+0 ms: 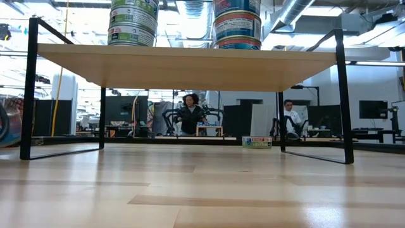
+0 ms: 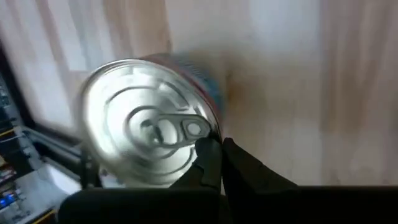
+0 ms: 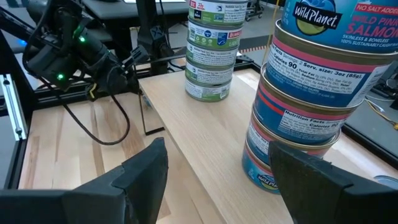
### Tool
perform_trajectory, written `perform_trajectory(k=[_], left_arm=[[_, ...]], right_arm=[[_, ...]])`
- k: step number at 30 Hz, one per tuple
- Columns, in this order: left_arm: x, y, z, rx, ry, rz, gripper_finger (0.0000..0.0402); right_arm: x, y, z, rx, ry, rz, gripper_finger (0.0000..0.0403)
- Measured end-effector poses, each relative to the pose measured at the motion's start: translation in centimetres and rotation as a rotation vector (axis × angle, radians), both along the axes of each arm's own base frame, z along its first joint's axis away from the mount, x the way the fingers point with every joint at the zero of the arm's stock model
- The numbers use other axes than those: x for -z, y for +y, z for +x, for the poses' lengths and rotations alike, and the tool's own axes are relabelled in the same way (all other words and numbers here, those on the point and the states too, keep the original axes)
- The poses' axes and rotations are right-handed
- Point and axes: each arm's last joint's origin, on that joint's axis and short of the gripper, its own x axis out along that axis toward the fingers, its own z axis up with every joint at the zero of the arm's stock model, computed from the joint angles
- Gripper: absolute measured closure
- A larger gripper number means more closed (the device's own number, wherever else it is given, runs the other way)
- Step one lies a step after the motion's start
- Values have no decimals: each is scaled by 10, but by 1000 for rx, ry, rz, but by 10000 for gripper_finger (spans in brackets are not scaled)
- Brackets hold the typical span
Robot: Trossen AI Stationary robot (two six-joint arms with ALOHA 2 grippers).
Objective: Stack canned seafood by type on shelf
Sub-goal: Stack the blue tuna can on top of the blue tuna can on the shelf
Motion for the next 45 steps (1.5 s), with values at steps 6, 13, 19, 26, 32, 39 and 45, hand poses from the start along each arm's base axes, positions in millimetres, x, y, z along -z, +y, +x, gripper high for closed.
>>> perform_trajectory(k=[6,13,19,26,32,39,45], left_arm=[[1,-1,0,-7,15,-22,401],[-6,-9,3,-4,25,-65,401],[-32,-22,16,-33,-25,-112,381],[-68,-25,33,-51,-84,-92,285],[-73,-17,33,-23,-84,0,167],[-82,1,30,-31,-148,14,79],[-96,30,25,-128,-252,-160,76]], right_arm=[[0,0,0,0,-1,1,101],[0,0,0,2,-1,1,101],[0,0,0,2,-1,1,101],[0,0,0,2,-1,2,101],[0,0,0,2,0,0,101],[2,1,1,-6,15,-17,101],[3,1,2,-6,17,-20,101]])
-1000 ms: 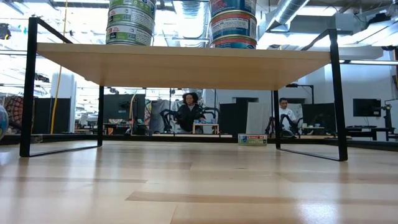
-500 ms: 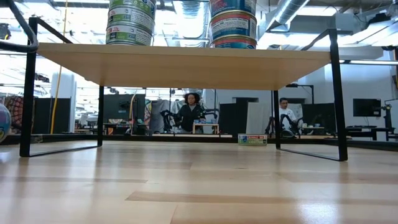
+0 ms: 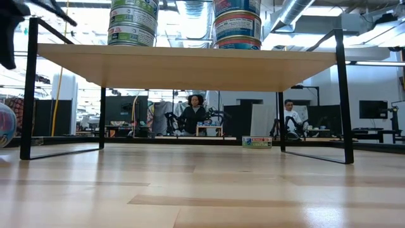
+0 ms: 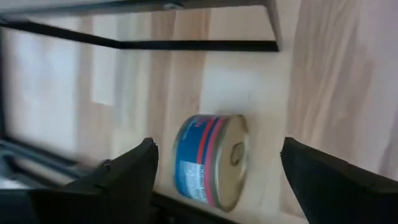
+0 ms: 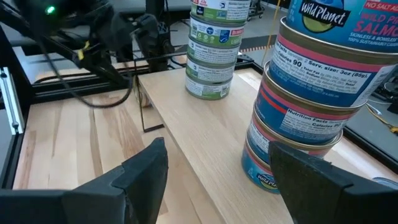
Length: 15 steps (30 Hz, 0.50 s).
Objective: Stack canned seafood by type on shelf
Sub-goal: Stack the blue tuna can on top of the blue tuna can on the shelf
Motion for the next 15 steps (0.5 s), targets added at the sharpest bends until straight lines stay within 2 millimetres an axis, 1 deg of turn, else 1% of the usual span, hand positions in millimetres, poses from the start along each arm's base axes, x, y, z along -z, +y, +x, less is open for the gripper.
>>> perform_trajectory(k=[3,5,10,15], left_arm=[[4,12,0,-23,-27,-84,76],[11,19,-1,-22,-19,-108,76],[33,30,-3,-18,46,-81,76],[42,35,-6,-12,110,-83,77]], right_arm=[[0,0,0,0,0,0,101],[0,0,0,0,-2,2,101],[0,0,0,0,-6,6,101],[3,3,3,-1,-4,2,101]])
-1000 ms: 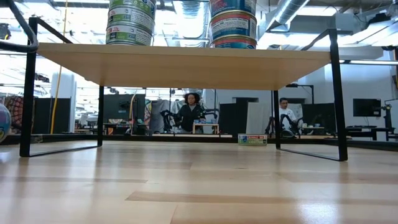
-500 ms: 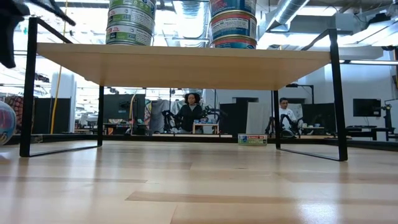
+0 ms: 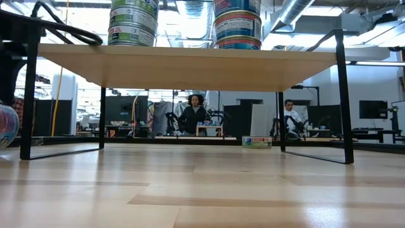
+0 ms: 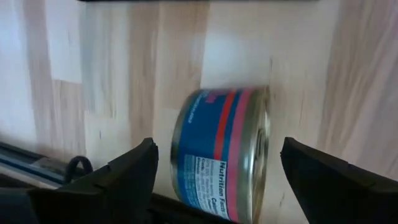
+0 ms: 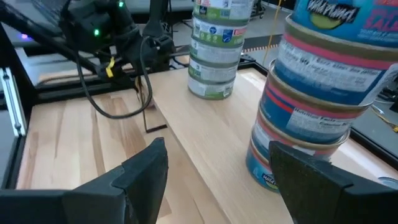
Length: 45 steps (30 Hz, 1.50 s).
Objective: Stack canned seafood by type on shelf
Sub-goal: Stack the blue tuna can on top of the blue tuna can on the shelf
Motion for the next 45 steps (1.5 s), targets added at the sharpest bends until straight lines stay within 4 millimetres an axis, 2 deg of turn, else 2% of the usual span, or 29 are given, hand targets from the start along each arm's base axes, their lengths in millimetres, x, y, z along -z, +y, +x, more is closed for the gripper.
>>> perform_trajectory(k=[10,14,19,23,27,33,38,42,45], left_arm=[[11,-3,-1,31,59,-104,84],[11,-4,-1,56,77,-125,127],[11,-8,-1,99,115,-203,221],[5,-14,2,102,143,-293,225],[-24,-32,13,157,77,-464,225],[-88,-57,36,299,-231,-671,225],[-135,-58,47,364,-522,-562,225],[-166,-48,55,340,-731,-392,225],[-188,-36,66,294,-856,-337,224]], right_arm=[[0,3,-2,-19,4,12,101],[0,3,-2,-22,6,13,101],[1,3,-2,-22,6,12,101],[1,5,-4,-34,9,6,101],[1,12,-9,-62,14,-1,101],[0,20,-17,-101,17,-11,101],[0,21,-17,-104,17,-10,101],[0,18,-15,-92,16,-9,101],[0,15,-12,-80,13,-7,101]])
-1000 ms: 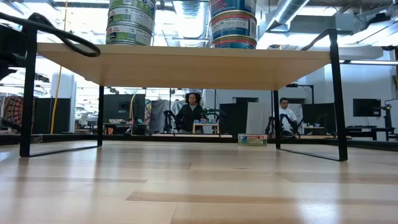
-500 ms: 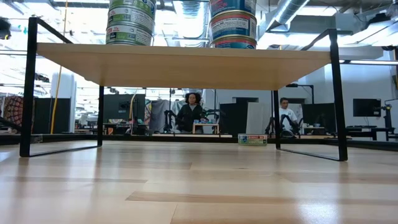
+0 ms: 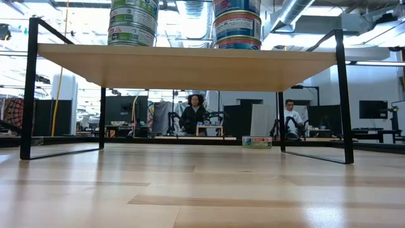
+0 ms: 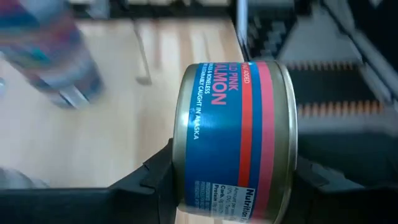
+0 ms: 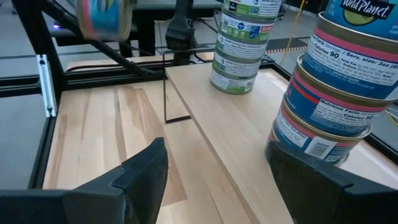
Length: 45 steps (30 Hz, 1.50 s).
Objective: Stack canned seafood by type on shelf
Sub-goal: Stack the blue tuna can on top of the blue tuna can on the shelf
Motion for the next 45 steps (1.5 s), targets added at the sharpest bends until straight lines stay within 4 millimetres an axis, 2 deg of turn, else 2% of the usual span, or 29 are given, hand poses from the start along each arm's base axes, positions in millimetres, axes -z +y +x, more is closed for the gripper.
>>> perform_trajectory(k=[6,9,14,19,23,29,34,38,45], left_arm=[[-44,51,30,-122,-147,-134,222],[-66,77,36,-132,-214,-196,222],[-83,114,45,-121,-297,-294,221],[-85,140,64,-141,-339,-415,220],[-79,151,94,-54,-333,-516,220],[-85,168,124,28,-224,-567,220],[-81,185,146,2,-105,-571,219],[-81,198,150,-16,-56,-564,219],[-75,208,153,-22,-18,-582,219]], right_arm=[[0,-4,3,16,-1,5,101],[2,-2,-1,11,9,12,101],[6,7,-14,-21,36,4,101],[6,11,-22,-13,21,-22,101],[6,12,-23,-13,20,-28,101],[9,12,-25,-9,19,-14,101],[18,12,-28,-8,31,-25,101],[18,12,-29,-3,20,-2,101],[18,18,-34,-22,10,21,101]])
